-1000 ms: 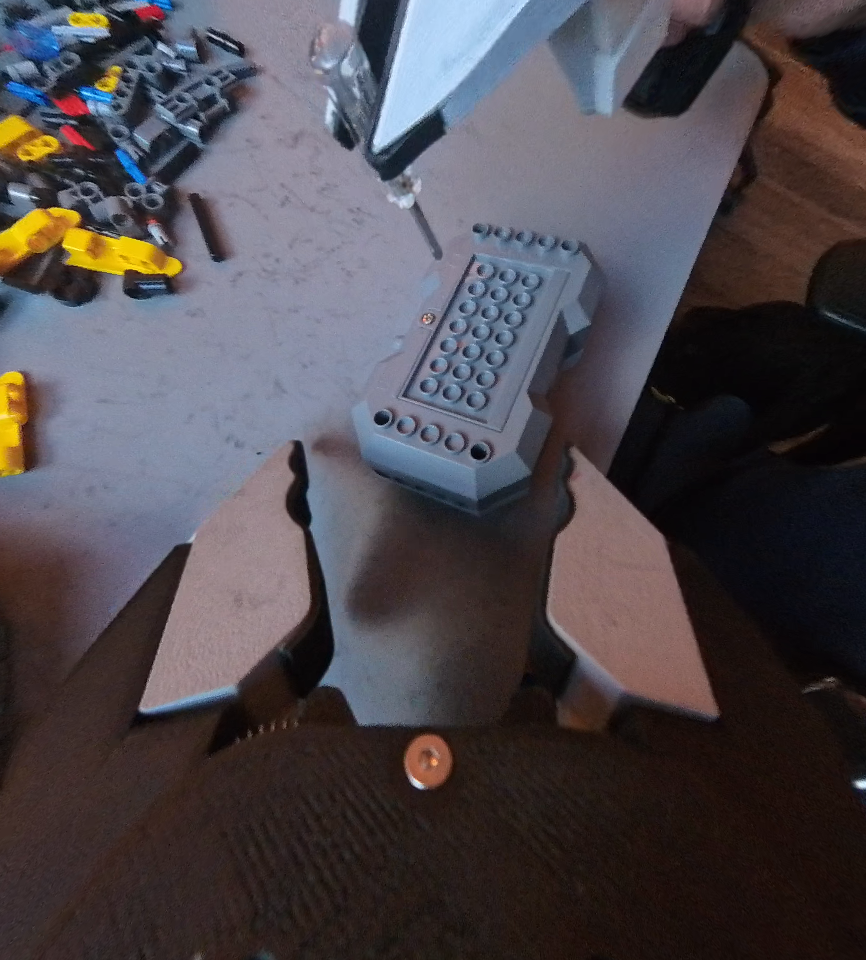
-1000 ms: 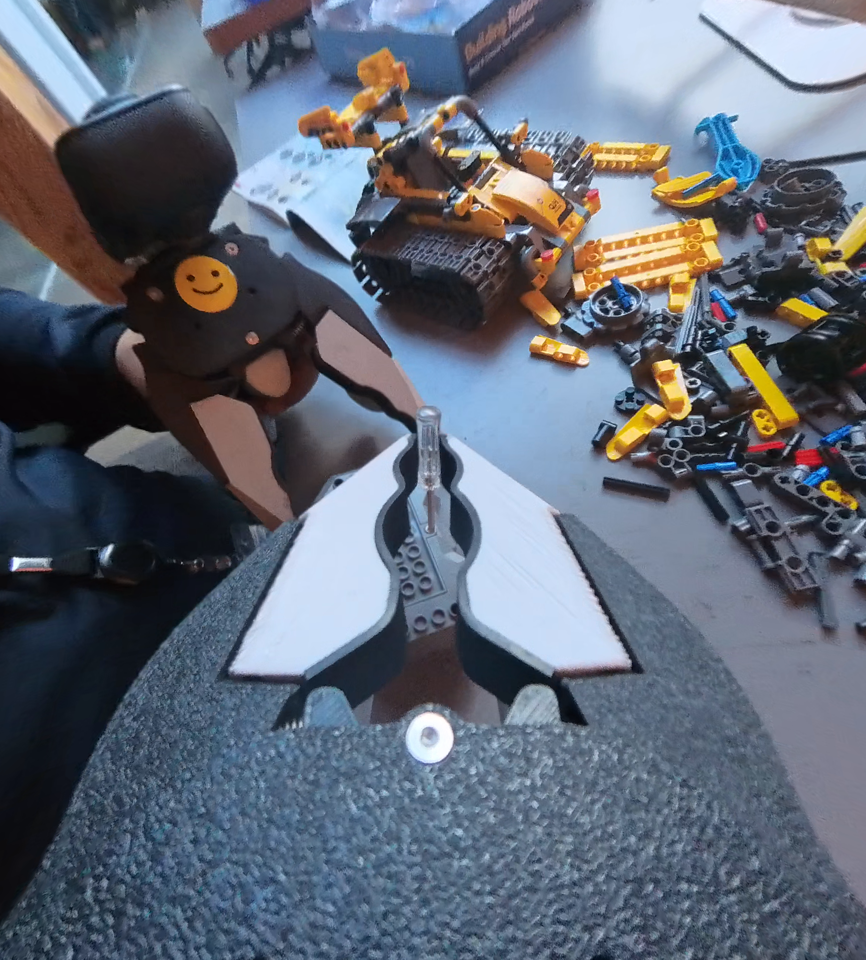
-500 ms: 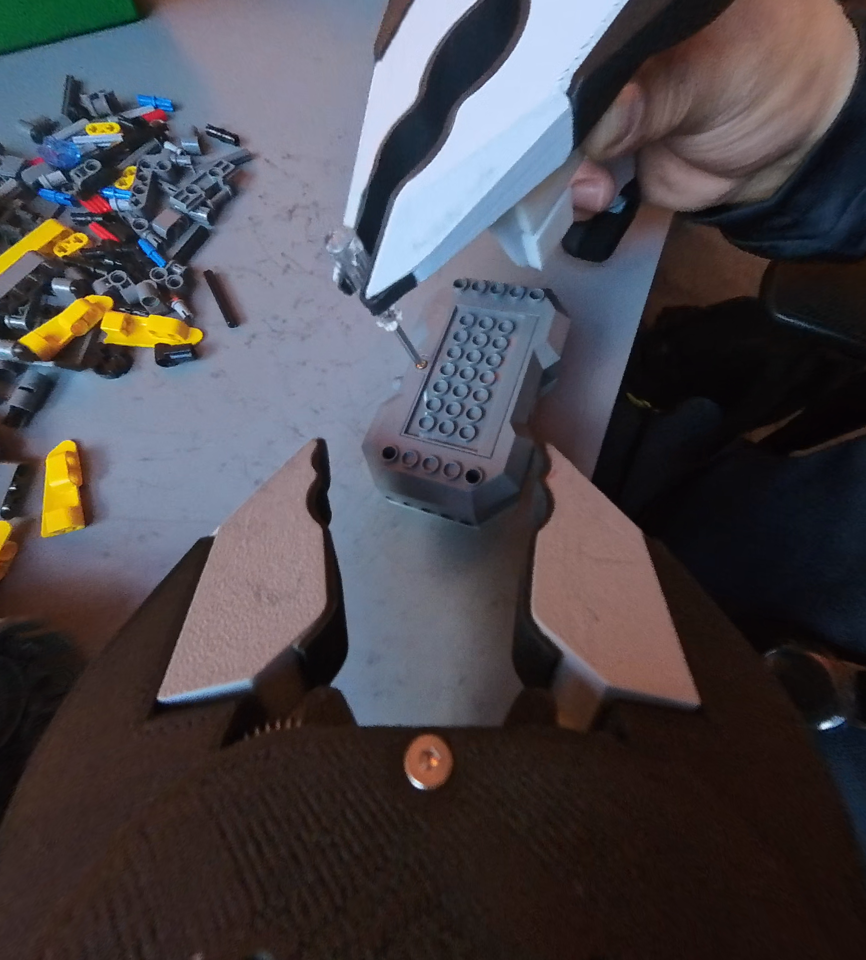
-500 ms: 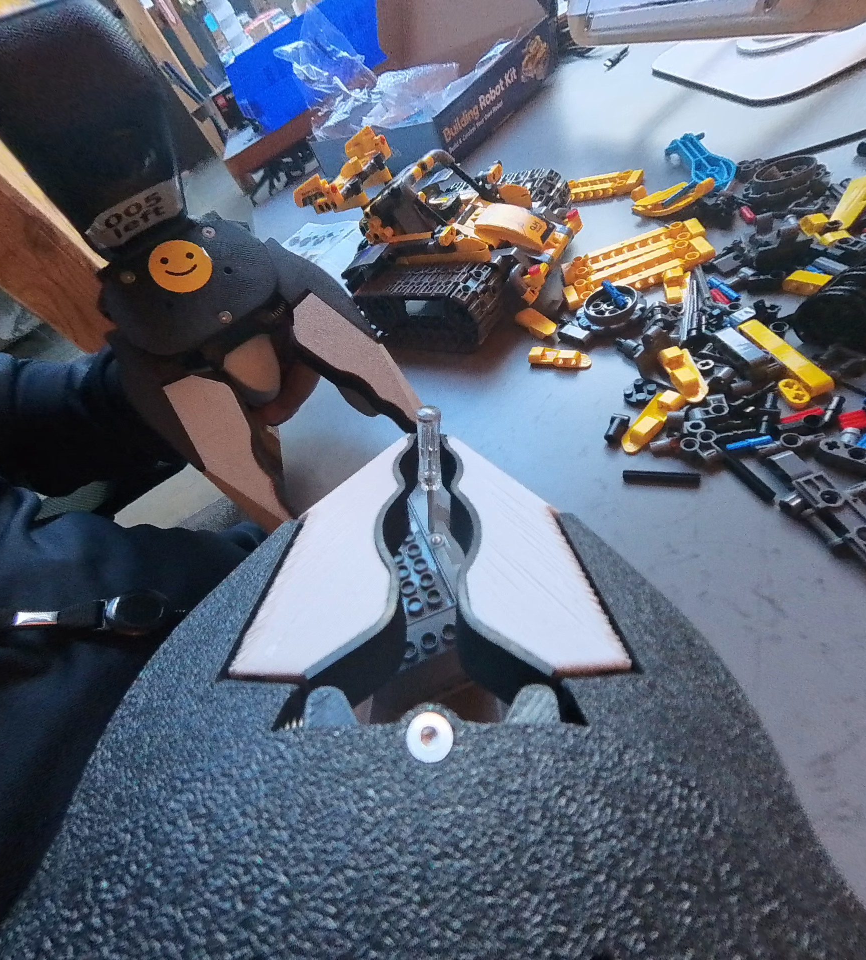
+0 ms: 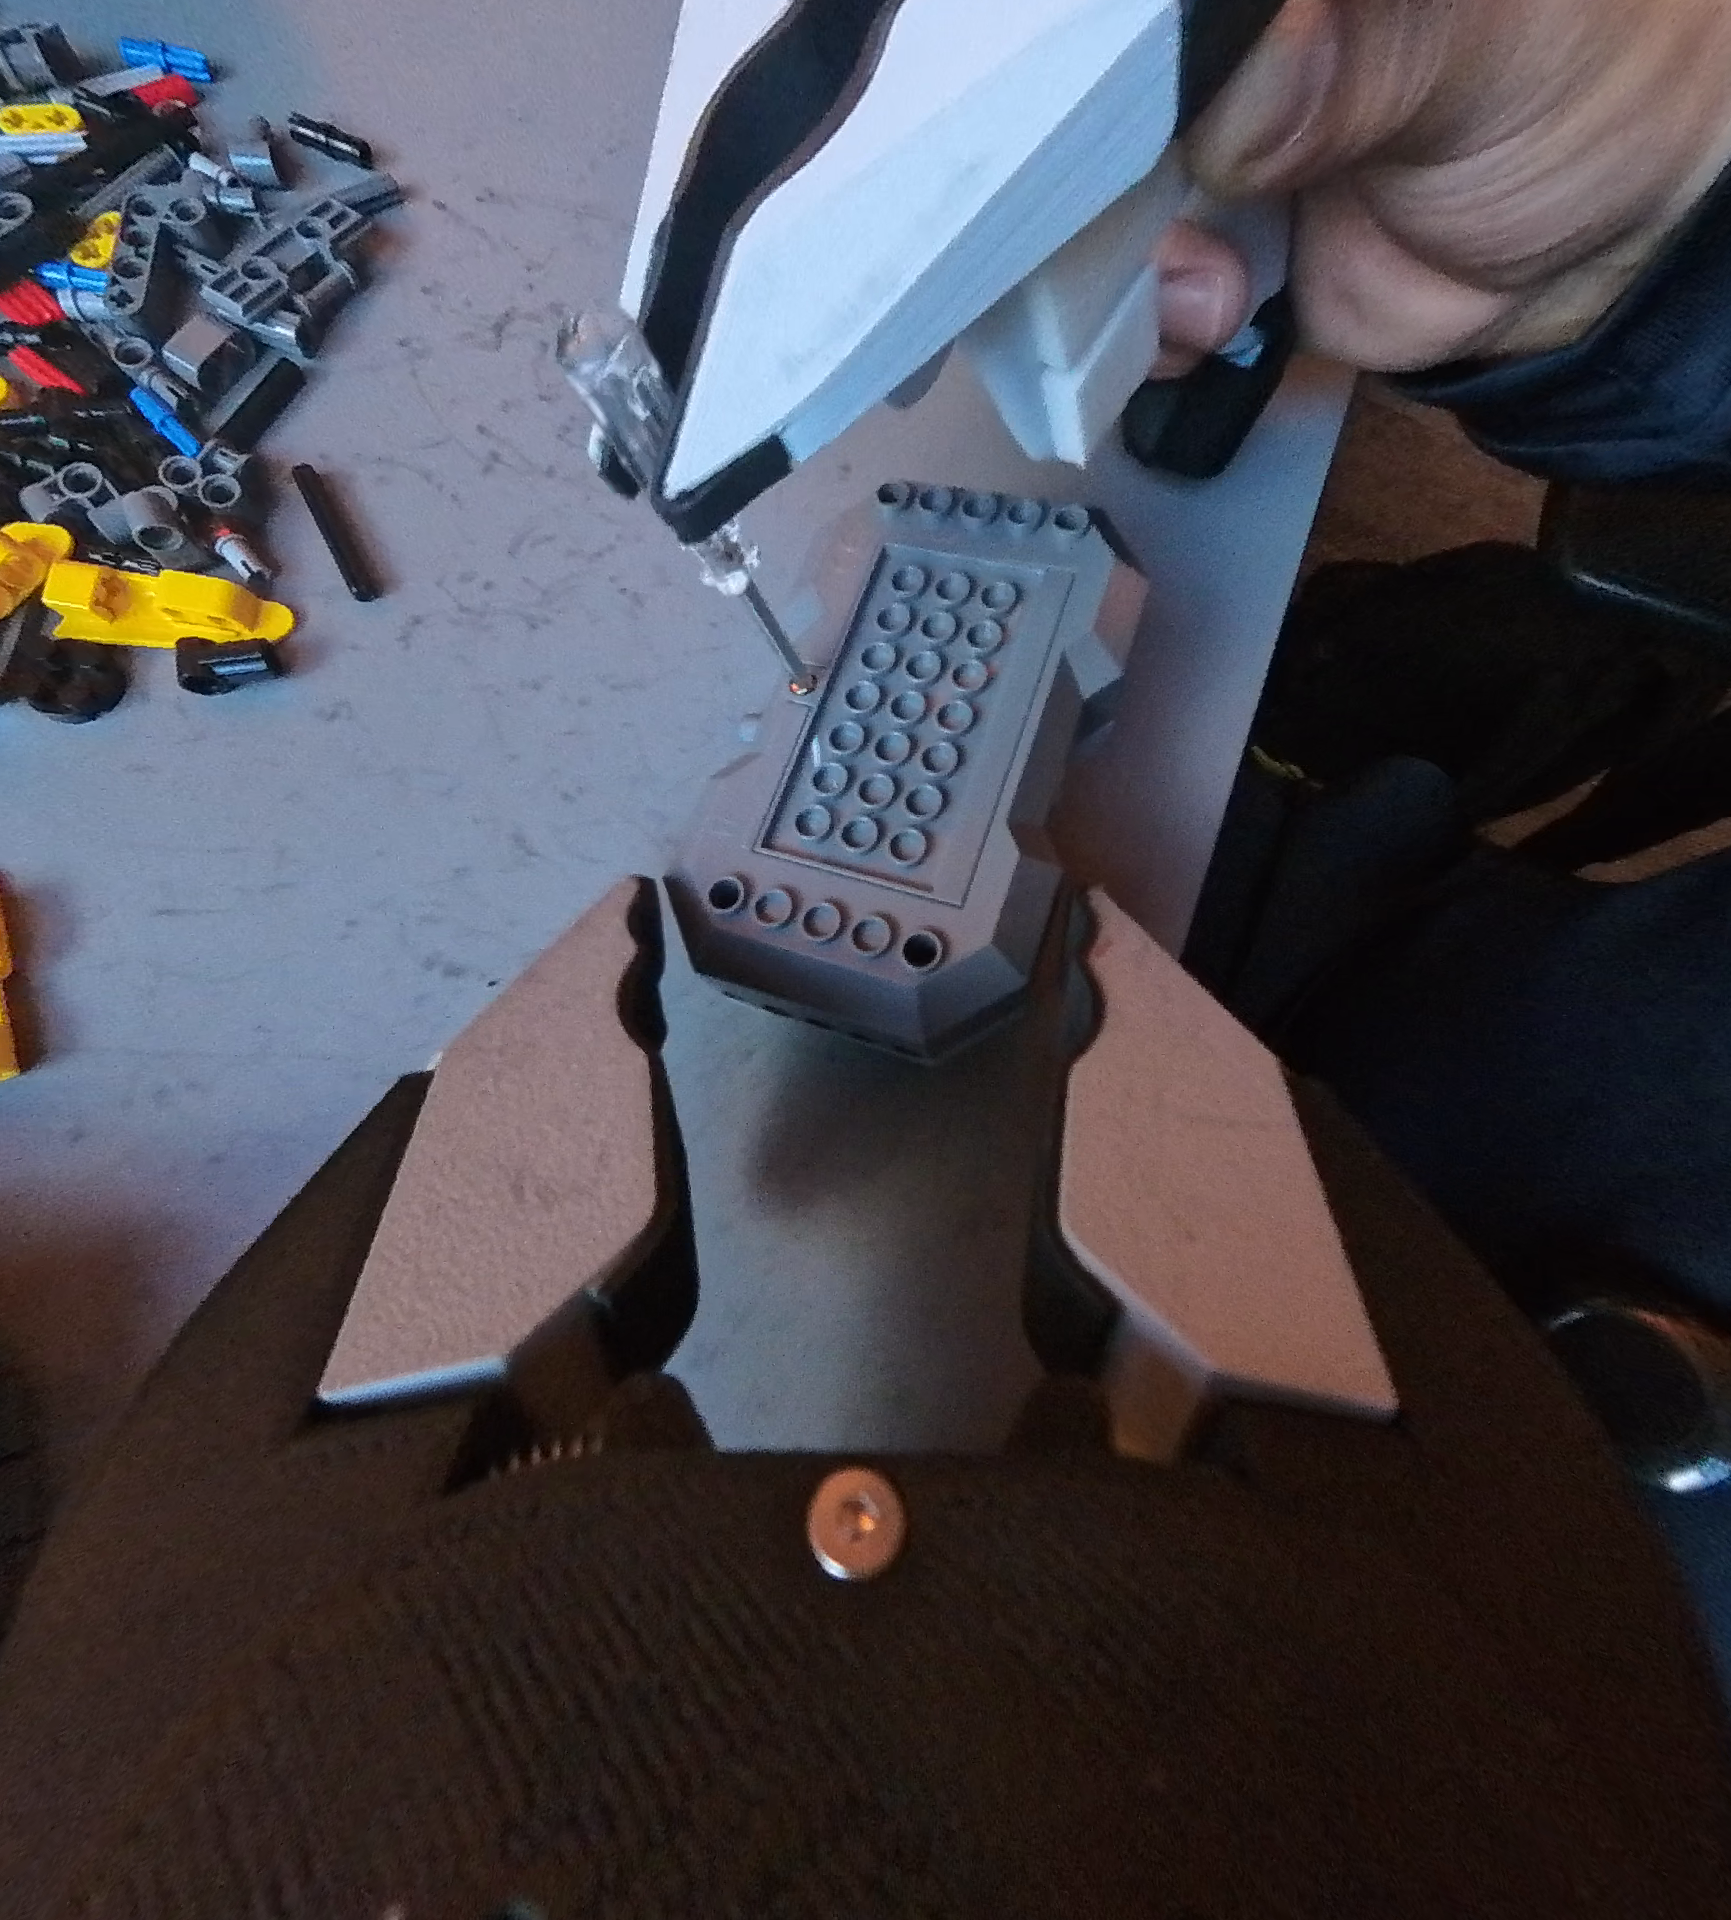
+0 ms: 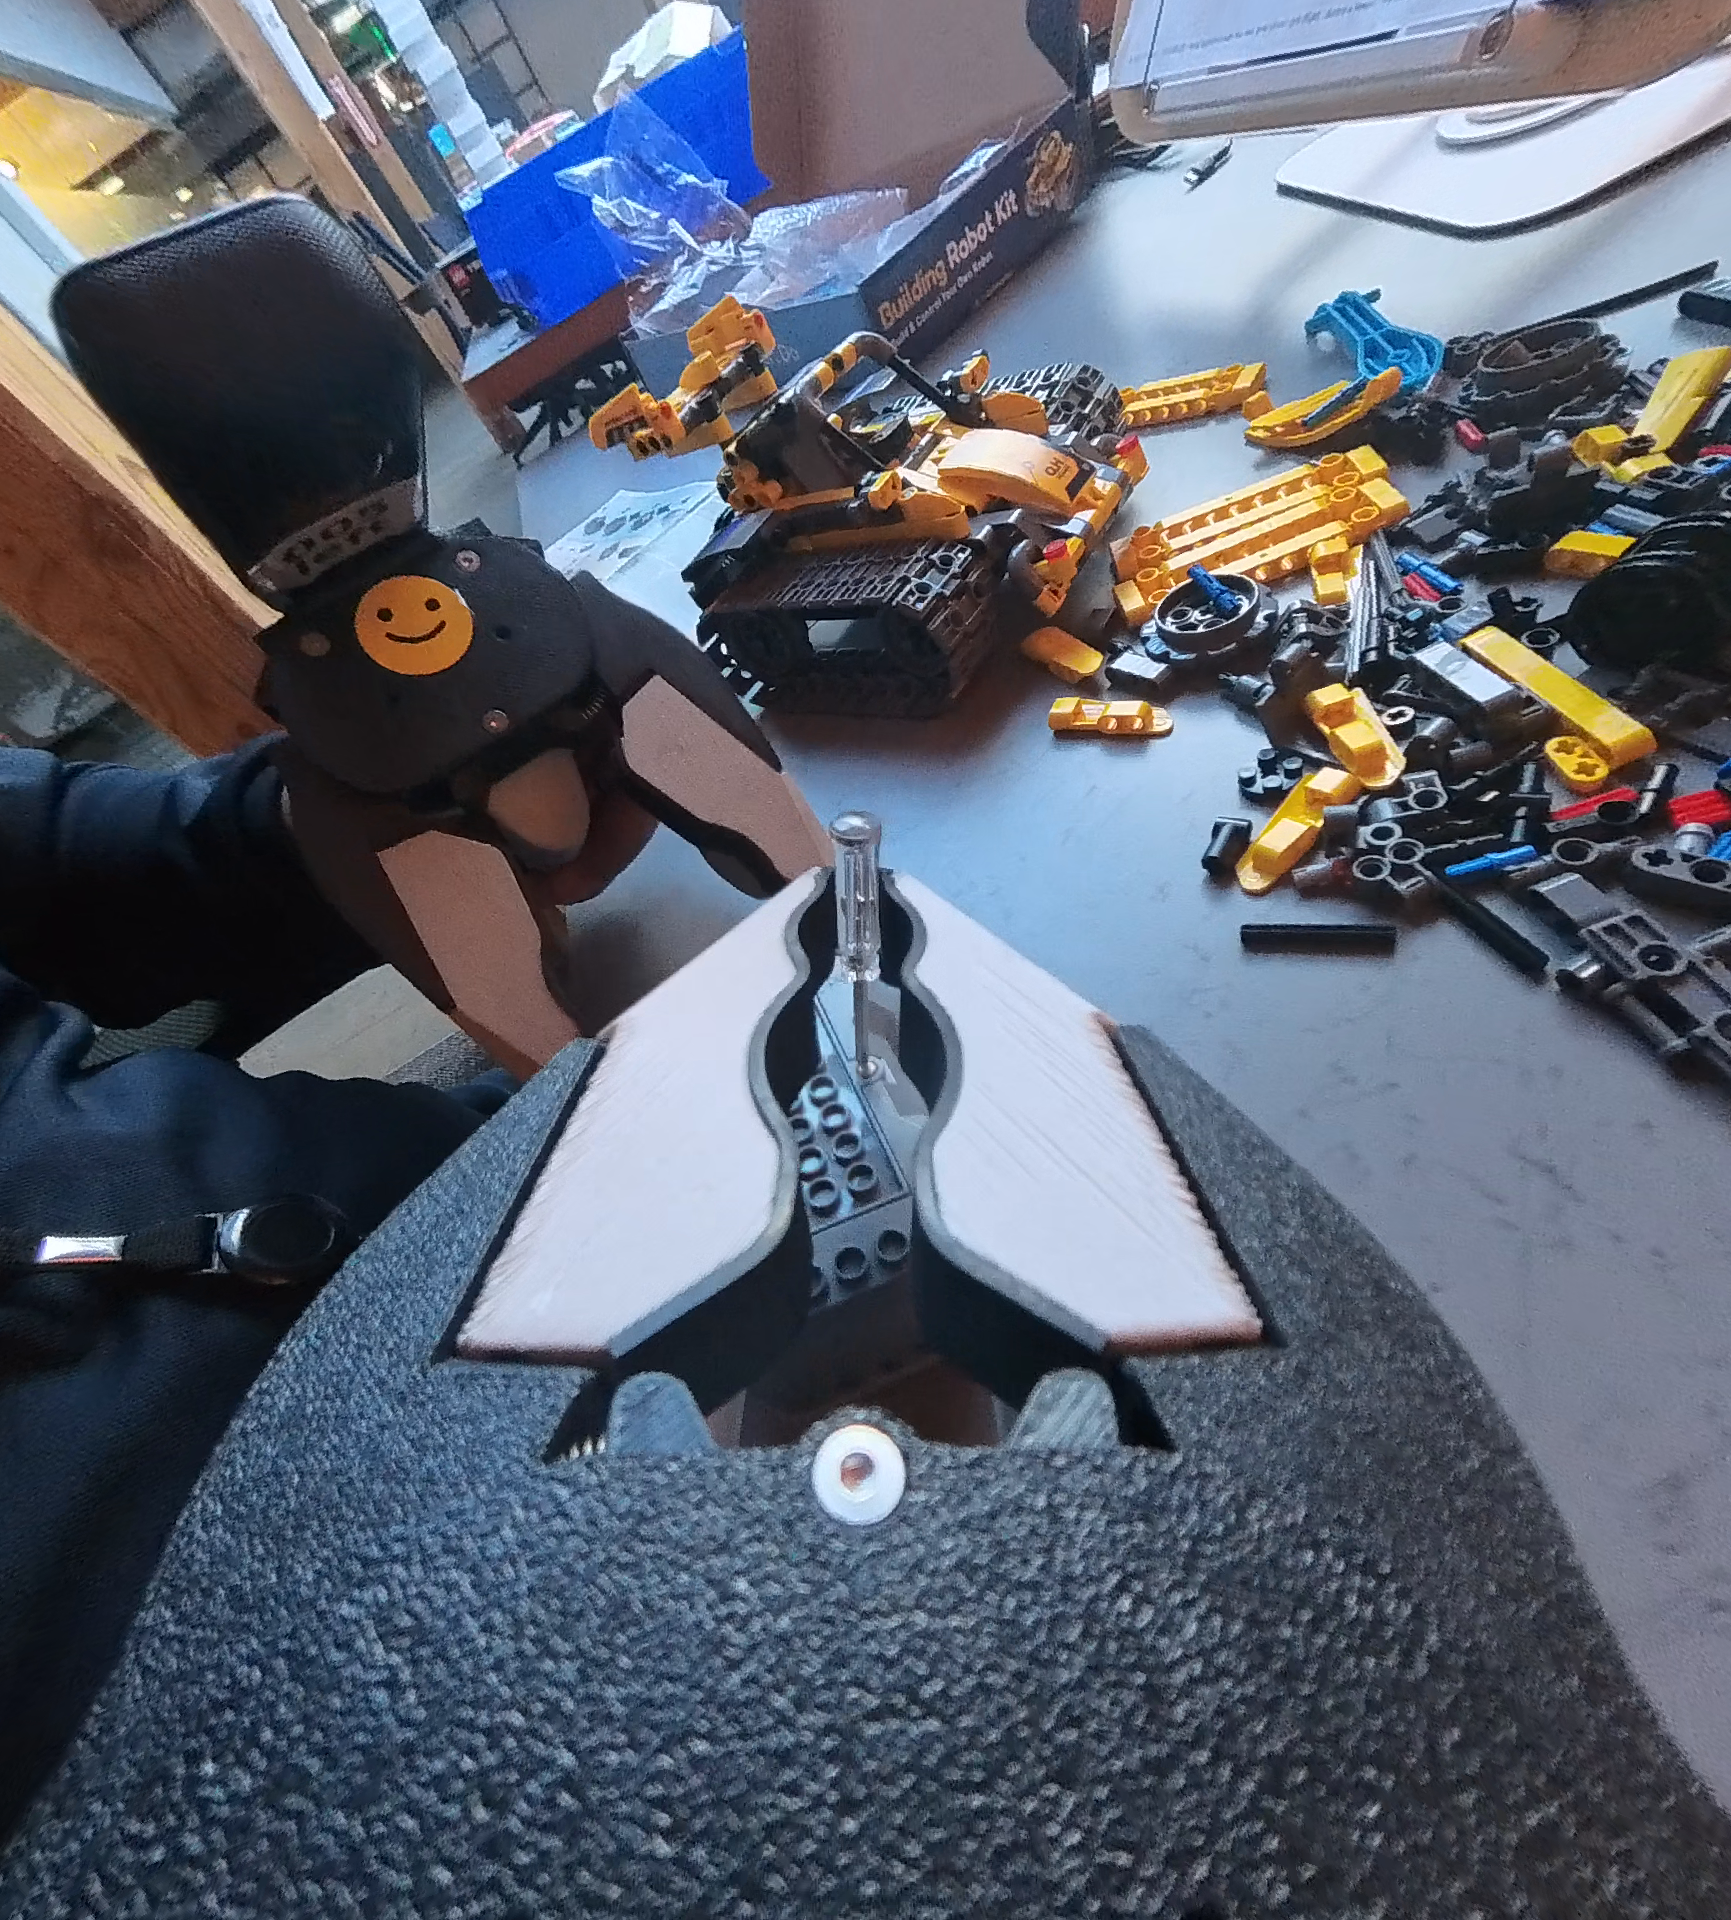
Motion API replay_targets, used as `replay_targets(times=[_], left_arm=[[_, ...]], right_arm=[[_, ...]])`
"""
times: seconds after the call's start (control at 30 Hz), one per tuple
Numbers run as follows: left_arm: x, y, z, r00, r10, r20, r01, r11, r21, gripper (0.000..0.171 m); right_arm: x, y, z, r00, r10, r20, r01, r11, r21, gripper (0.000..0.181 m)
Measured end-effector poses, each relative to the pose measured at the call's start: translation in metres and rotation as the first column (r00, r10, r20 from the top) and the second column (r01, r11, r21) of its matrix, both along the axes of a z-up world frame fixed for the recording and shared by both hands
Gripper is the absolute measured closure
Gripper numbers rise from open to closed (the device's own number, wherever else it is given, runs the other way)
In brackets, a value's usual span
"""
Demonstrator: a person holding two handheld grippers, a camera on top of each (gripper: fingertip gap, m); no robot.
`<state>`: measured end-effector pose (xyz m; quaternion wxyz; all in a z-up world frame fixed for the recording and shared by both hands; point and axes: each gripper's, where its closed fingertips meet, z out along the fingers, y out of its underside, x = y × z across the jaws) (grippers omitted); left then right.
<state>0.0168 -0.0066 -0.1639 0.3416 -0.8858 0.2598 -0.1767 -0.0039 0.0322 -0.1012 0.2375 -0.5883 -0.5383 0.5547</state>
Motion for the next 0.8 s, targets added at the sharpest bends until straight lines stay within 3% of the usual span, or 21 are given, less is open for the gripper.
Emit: replay_targets(times=[0.4,0.8], left_arm=[[0.003,-0.001,-0.003,1.0,-0.001,0.025,0.001,1.0,-0.007,0.101],[0.004,-0.004,-0.004,0.995,-0.086,0.051,0.087,0.996,-0.017,0.103]], right_arm=[[0.004,0.0,0.0,1.0,0.008,-0.014,-0.008,1.0,-0.005,0.174],[0.017,-0.002,0.0,0.982,0.188,-0.024,-0.188,0.982,0.001,0.174]])
